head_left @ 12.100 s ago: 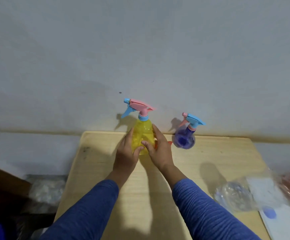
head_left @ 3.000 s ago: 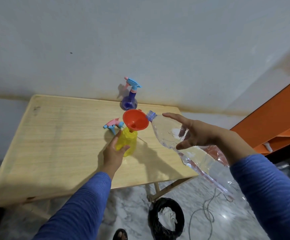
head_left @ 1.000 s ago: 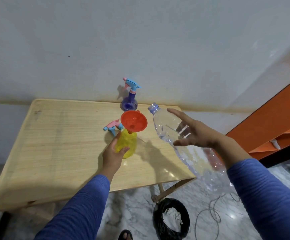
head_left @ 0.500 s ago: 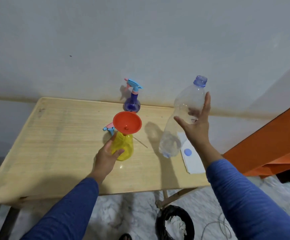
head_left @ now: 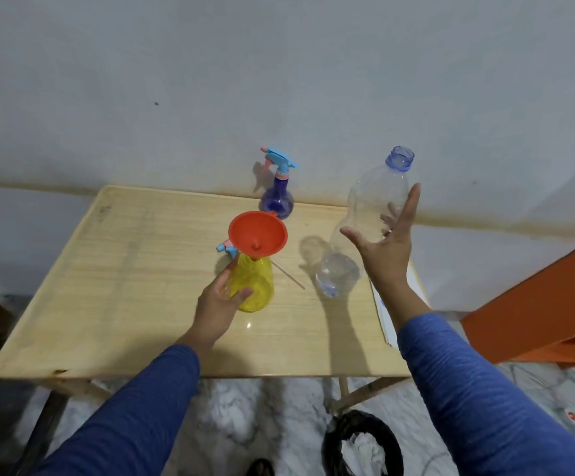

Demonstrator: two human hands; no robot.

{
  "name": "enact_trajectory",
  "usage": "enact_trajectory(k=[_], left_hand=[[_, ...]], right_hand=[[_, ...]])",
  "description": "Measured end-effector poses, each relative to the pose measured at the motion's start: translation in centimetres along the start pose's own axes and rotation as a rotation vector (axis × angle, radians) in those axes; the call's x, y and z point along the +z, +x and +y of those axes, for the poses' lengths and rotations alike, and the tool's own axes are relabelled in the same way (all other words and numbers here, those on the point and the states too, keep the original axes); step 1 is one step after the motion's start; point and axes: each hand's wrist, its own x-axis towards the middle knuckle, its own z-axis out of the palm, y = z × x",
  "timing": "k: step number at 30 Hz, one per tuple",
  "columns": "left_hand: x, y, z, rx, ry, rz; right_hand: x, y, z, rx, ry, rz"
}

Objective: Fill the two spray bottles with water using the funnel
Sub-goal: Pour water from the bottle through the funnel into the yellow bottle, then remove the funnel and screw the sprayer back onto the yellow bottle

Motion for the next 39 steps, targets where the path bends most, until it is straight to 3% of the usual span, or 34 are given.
enact_trajectory(k=[4,8,11,14,17,26,39], left_hand=[[0.0,0.0,-0.1,0.002,0.0,-0.016],[-0.1,-0.2,0.1,-0.022,0.007,-0.016],[-0.2,-0.3,0.3,-0.031,0.039,-0.023],[-0.2,-0.2,0.1,-0.021,0.07,-0.016],[-0.2,-0.1,0.1,-0.004,0.087,-0.013],[-0.1,-0.5,0.9,0.004,0.119,0.015],[0.1,-0.4,0.4,0.013,0.1,0.01]], right_hand=[[0.1,-1.7,-0.8,-0.034,-0.052,0.135],[1.1,-4.0,-2.2,-0.301,-0.182,0.34],[2.8,-5.8,-3.0,-0.412,-0.132,0.176],[4.6,-7.2,-3.3,-0.341,-0.094,-0.19],[6.0,-7.6,-3.0,-0.298,-0.094,-0.356],[7.0,-6.9,-3.4,-0.254,-0.053,-0.27],[7.0,-6.0,-3.6,-0.237,-0.053,-0.371]])
